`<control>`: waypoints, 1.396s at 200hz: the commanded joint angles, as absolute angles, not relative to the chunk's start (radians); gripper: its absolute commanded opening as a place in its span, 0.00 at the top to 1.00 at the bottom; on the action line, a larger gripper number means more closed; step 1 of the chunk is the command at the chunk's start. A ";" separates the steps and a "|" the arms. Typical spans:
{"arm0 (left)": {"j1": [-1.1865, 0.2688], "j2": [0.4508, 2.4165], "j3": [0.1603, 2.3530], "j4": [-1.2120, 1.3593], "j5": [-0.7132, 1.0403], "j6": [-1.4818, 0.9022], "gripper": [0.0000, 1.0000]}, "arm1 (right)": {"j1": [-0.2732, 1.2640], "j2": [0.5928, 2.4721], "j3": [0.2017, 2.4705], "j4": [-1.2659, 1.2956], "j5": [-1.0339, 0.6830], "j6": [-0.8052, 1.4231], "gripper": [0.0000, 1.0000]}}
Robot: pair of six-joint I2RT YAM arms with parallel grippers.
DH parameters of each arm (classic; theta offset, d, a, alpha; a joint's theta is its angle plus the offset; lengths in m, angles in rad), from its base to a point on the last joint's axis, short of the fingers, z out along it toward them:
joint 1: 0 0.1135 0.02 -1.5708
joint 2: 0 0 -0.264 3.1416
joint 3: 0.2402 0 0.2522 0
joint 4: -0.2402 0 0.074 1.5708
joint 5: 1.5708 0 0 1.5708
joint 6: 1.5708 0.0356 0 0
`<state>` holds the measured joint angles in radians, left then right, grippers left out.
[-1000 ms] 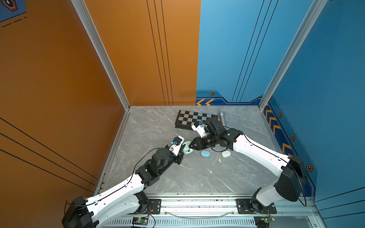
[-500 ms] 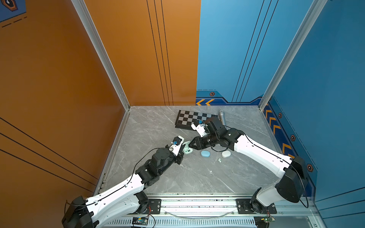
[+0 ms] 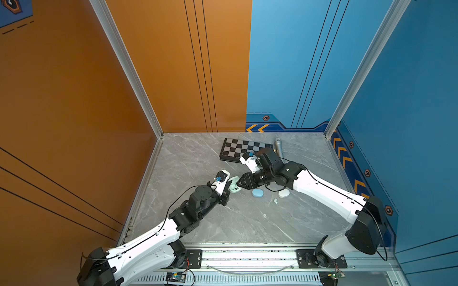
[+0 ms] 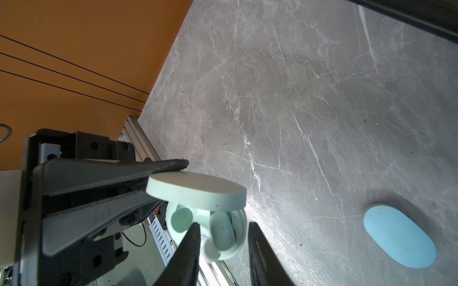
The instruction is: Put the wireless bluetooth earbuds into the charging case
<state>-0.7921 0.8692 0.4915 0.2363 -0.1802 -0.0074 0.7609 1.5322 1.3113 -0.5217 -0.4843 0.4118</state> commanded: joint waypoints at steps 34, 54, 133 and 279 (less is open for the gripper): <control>-0.782 0.857 0.493 0.262 -0.188 -0.012 1.00 | 0.789 1.543 1.304 -0.572 -0.437 0.364 0.59; -0.782 0.856 0.493 0.262 -0.188 -0.012 1.00 | 0.793 1.550 1.308 -0.572 -0.436 0.361 0.59; -0.782 0.848 0.486 0.259 -0.189 -0.014 1.00 | 0.777 1.586 1.359 -0.572 -0.444 0.345 0.71; -0.779 0.863 0.486 0.258 -0.210 -0.033 1.00 | 0.776 1.531 1.359 -0.544 -0.450 0.314 0.87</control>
